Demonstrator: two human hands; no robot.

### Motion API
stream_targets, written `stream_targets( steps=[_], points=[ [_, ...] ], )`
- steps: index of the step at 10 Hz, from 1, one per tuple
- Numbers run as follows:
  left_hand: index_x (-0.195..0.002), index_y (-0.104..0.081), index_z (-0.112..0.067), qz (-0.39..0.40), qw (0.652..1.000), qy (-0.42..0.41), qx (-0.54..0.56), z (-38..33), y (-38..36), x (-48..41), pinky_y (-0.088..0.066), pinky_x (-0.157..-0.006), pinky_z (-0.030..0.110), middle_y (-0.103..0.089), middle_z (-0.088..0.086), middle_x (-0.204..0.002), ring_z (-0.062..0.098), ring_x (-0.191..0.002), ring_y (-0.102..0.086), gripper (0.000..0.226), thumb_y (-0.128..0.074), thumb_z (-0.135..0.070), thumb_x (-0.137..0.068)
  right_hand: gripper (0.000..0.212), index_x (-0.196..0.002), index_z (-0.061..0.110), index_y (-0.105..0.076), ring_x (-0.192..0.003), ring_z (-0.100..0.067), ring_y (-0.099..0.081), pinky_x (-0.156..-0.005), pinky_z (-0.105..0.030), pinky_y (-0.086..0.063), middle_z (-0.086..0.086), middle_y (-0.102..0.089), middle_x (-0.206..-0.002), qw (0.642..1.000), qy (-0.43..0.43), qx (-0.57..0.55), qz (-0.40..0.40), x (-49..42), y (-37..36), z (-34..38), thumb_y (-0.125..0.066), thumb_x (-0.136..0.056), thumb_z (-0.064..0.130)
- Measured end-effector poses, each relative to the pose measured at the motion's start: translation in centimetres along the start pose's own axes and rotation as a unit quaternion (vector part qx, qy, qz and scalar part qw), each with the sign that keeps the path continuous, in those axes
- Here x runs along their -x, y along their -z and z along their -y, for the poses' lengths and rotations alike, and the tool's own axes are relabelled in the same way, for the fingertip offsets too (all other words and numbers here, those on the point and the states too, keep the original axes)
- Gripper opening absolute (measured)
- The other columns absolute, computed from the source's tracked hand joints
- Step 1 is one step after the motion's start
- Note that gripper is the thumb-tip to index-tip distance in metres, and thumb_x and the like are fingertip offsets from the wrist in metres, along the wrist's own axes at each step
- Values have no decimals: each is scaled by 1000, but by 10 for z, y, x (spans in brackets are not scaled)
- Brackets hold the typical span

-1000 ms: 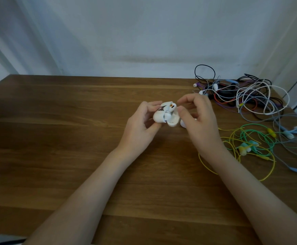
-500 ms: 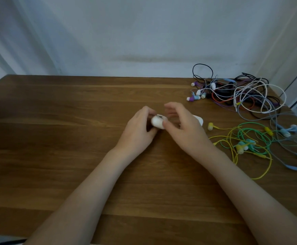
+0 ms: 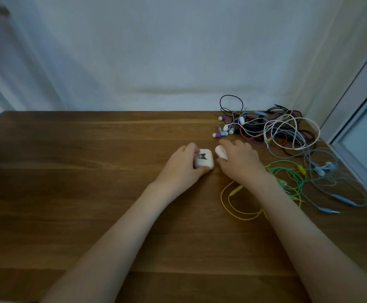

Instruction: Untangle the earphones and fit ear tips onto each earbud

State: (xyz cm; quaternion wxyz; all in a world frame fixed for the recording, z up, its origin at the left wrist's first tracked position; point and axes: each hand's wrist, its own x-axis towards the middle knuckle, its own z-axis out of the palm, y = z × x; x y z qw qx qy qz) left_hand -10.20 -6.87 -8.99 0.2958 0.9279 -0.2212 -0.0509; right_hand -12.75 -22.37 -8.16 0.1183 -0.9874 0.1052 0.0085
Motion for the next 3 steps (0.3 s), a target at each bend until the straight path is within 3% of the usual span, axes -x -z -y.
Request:
stream_targets(
  steps=[2, 3],
  points=[
    [-128, -44, -11, -13, 1000, -3, 28, -36, -26, -33, -37, -85, 27, -50, 9, -124, 24, -115, -48, 50, -64, -35, -89, 53, -148, 20, -27, -136, -34, -26, -107, -46, -27, -11, -33, -149, 998, -56, -15, -25, -11, 6, -32, -38, -100, 40],
    [-135, -40, -10, -6, 1000, 5, 14, -49, -27, -44, -40, -93, 33, -48, 11, -131, 27, -122, -46, 59, -62, -40, -89, 46, -140, 18, -43, -128, -26, -39, -103, -40, -33, -8, -45, -141, 988, -3, -136, -77, -13, 25, -37, -44, -98, 37]
  ],
)
